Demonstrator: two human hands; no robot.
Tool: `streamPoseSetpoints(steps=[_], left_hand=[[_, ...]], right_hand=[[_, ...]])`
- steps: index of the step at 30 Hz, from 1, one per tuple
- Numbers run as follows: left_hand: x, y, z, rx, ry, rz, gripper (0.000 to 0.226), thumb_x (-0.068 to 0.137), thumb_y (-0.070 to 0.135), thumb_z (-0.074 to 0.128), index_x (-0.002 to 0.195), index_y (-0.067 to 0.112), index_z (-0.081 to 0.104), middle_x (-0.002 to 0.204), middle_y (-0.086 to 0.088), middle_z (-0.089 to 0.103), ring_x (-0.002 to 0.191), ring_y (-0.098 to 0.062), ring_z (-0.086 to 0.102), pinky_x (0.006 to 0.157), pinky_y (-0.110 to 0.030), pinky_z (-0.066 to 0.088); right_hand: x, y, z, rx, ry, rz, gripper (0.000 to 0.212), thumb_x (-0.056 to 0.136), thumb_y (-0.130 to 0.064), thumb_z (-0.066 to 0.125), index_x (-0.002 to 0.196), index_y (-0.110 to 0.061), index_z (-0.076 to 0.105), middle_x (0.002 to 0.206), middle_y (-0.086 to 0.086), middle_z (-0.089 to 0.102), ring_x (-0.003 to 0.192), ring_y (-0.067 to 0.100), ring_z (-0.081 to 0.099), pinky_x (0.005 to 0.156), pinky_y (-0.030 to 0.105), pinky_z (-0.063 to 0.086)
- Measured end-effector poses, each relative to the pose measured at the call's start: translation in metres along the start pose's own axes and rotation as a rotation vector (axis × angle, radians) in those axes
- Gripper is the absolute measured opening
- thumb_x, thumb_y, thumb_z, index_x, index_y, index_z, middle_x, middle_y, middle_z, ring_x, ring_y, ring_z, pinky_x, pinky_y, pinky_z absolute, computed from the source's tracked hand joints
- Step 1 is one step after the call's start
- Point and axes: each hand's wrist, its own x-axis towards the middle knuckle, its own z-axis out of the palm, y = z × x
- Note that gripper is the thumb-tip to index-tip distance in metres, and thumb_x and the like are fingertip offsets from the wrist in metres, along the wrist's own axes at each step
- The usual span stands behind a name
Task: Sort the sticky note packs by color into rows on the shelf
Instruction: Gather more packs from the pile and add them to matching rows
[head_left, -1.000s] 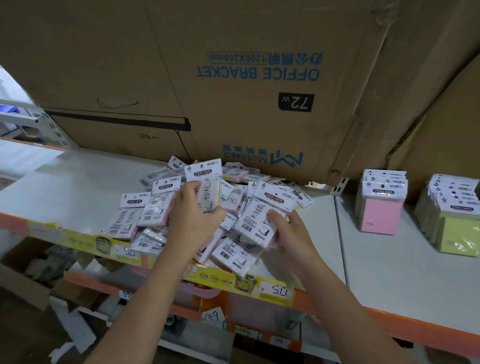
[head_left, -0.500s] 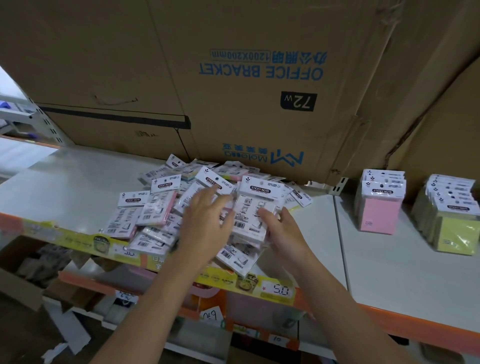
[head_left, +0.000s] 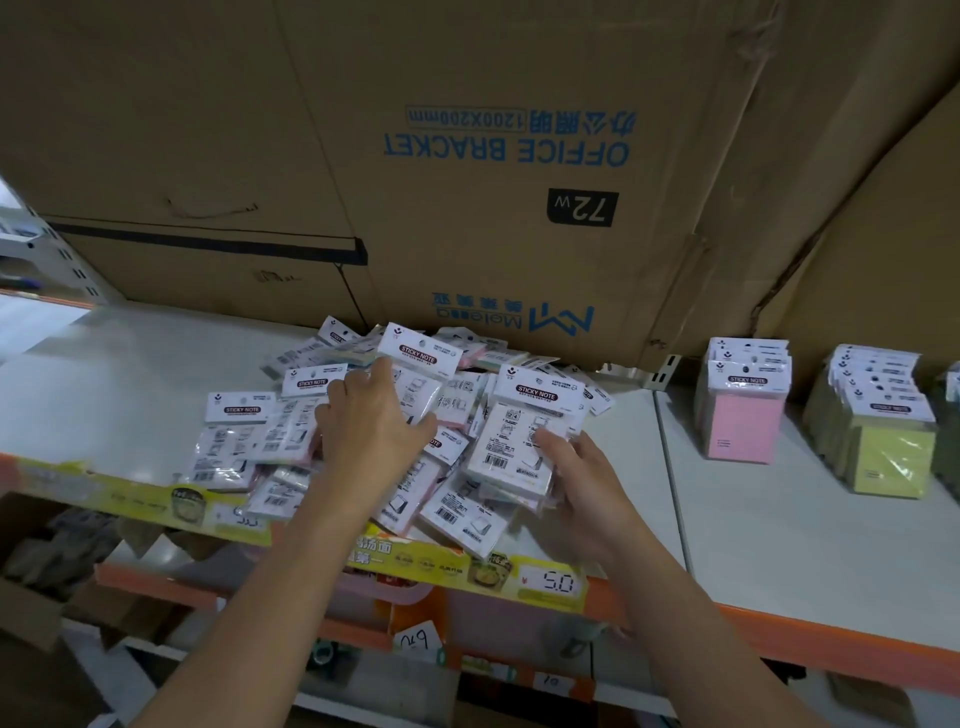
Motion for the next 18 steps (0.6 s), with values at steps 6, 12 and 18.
streamPoseSetpoints(steps=[6,12,18], left_hand=[[-0.048,0.039,0.003,-0.435,-0.089,0.178,0.074,0.081,0.058,0.063,0.14,0.025,0.032,0.131,0.0,0.048,0.111,-0.016,0.05,0.08,-0.029,0.045],[-0.086,0.057,0.011,-0.835,-0.25,0.15,0.061,0.084,0.06,0.056,0.134,0.047,0.023,0.131,0.01,0.037,0.107,-0.01,0.053,0.079,-0.026,0.046],[-0.103,0.058,0.016,-1.144,-0.532,0.131,0.093,0.058,0.06,0.077,0.136,0.055,0.026,0.125,0.014,0.059,0.106,-0.008,0.066,0.081,-0.031,0.059]], right_hand=[[-0.012,-0.009,0.008,-0.225,0.05,-0.165,0.056,0.083,-0.052,0.068,0.118,-0.01,0.055,0.101,0.016,0.071,0.084,0.032,0.069,0.076,0.046,0.059],[-0.041,-0.014,0.003,-0.286,0.001,-0.199,0.069,0.088,-0.072,0.045,0.133,-0.021,0.057,0.132,0.017,0.06,0.131,0.04,0.05,0.108,0.059,0.04],[-0.085,-0.011,-0.008,-0.189,-0.033,-0.216,0.039,0.107,-0.028,0.038,0.138,-0.012,0.057,0.132,0.009,0.064,0.125,0.026,0.059,0.107,0.048,0.044]])
